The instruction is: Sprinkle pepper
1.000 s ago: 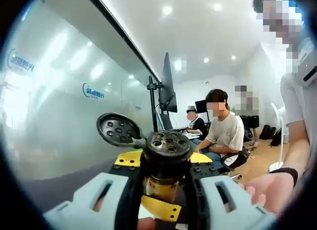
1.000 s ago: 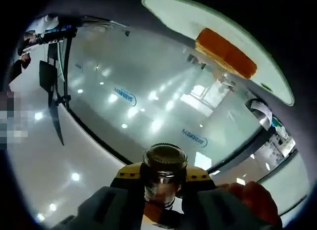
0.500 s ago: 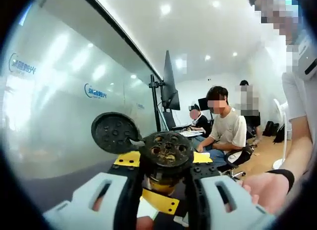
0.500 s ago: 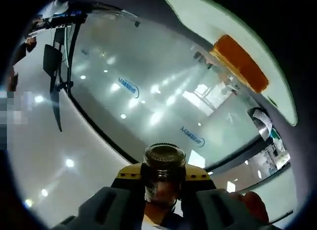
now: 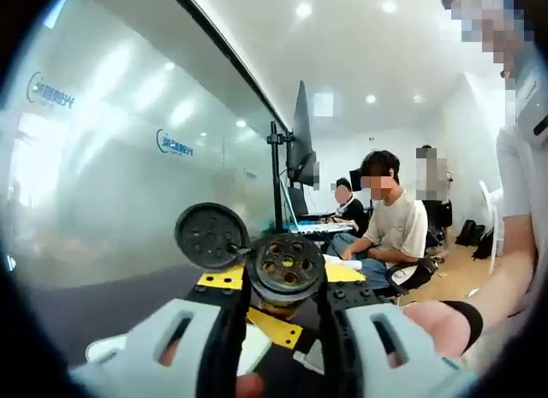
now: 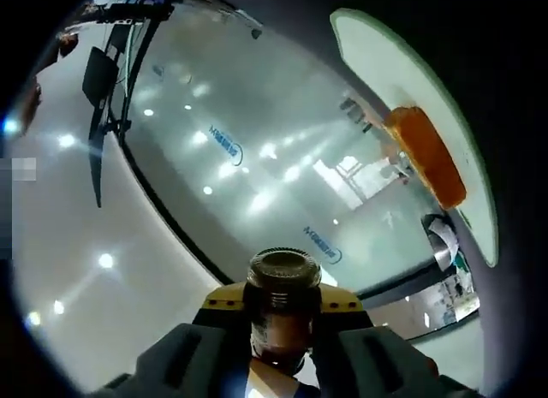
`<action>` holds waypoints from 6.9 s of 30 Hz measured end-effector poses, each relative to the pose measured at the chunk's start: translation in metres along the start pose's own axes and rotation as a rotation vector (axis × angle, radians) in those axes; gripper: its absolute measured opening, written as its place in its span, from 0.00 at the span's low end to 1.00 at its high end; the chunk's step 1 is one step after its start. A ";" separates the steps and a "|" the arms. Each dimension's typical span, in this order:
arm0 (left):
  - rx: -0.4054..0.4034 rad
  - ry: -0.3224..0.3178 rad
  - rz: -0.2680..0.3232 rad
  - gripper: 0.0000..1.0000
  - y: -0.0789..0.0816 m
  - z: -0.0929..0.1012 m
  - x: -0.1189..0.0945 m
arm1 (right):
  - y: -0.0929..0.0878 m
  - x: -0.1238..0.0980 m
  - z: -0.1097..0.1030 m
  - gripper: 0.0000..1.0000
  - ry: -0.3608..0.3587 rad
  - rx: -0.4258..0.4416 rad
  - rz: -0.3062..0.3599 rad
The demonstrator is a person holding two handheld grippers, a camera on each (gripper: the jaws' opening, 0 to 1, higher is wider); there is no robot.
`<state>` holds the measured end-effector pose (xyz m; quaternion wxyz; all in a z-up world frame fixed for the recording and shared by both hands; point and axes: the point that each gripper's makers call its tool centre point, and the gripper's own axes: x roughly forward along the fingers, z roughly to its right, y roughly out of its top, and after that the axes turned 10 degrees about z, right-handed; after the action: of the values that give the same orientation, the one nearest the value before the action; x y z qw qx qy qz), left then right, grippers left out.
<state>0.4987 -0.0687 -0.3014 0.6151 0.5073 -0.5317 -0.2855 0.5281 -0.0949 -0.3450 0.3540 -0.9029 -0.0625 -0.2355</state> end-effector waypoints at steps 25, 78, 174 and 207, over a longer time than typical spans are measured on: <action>-0.183 0.295 -0.065 0.17 -0.070 -0.040 -0.089 | 0.060 0.090 -0.092 0.20 0.007 -0.827 -0.035; -0.116 0.334 -0.071 0.24 -0.078 -0.034 -0.099 | 0.081 0.100 -0.026 0.21 -0.200 -0.321 0.037; 0.074 0.077 0.080 0.18 0.007 0.003 -0.058 | -0.079 -0.040 0.056 0.24 -0.289 0.263 -0.065; 0.135 0.059 -0.041 0.18 0.024 -0.014 -0.075 | -0.073 -0.054 0.072 0.38 -0.298 -0.124 -0.226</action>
<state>0.4869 0.0100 -0.3057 0.5890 0.5665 -0.5210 -0.2465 0.4871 0.0104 -0.3718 0.2558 -0.9352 -0.2005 -0.1408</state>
